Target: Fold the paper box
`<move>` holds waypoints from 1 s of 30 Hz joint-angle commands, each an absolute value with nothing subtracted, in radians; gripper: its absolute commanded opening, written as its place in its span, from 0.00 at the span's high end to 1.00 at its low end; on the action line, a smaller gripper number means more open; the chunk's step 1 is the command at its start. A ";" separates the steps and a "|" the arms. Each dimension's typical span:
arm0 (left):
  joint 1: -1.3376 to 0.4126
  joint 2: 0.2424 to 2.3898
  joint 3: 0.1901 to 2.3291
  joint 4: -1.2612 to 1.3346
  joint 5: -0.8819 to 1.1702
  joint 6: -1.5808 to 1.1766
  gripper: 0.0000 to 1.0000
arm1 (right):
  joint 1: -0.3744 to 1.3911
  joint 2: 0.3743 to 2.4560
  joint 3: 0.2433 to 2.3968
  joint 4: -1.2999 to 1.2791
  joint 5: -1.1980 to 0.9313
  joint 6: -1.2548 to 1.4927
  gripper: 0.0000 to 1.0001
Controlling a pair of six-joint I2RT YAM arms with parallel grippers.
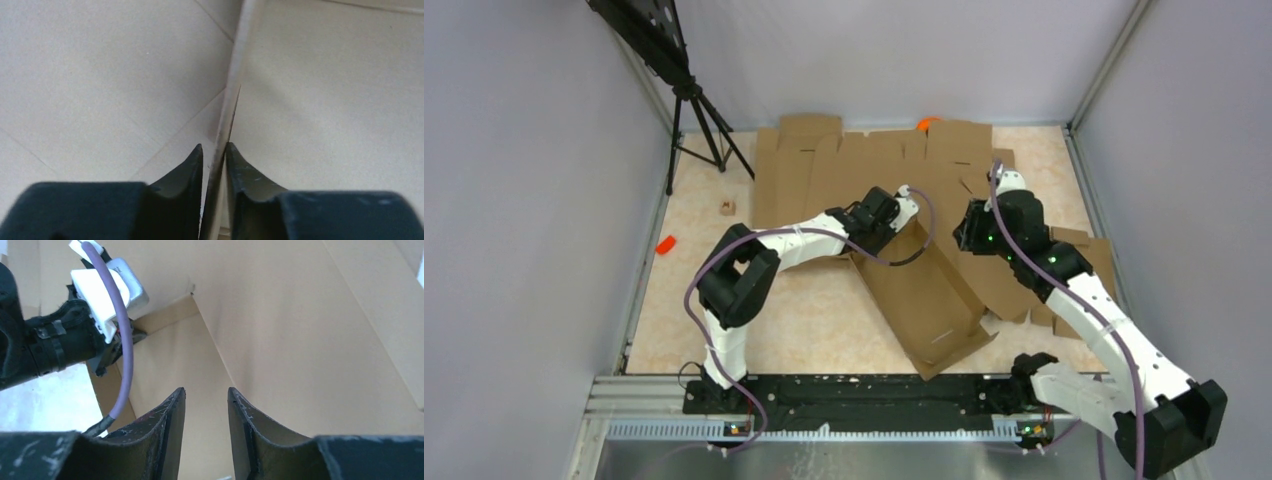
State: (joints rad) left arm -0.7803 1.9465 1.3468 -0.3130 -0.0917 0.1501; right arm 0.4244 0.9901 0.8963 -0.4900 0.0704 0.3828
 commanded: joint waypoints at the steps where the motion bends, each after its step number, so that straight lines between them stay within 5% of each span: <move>1: -0.779 1.947 1.364 -0.285 -0.087 0.125 0.88 | 0.418 0.914 0.861 -0.557 0.149 0.421 0.63; 3: -0.778 1.929 1.359 -0.279 -0.112 0.112 1.00 | 0.417 0.868 0.849 -0.560 0.183 0.442 0.63; 20: -0.759 1.423 1.043 -0.156 -0.111 -0.344 1.00 | 0.413 0.710 0.819 -0.541 0.180 0.517 0.67; 30: -0.667 1.367 1.018 -0.369 -0.459 -0.643 1.00 | 0.413 0.682 0.810 -0.588 0.104 0.525 0.67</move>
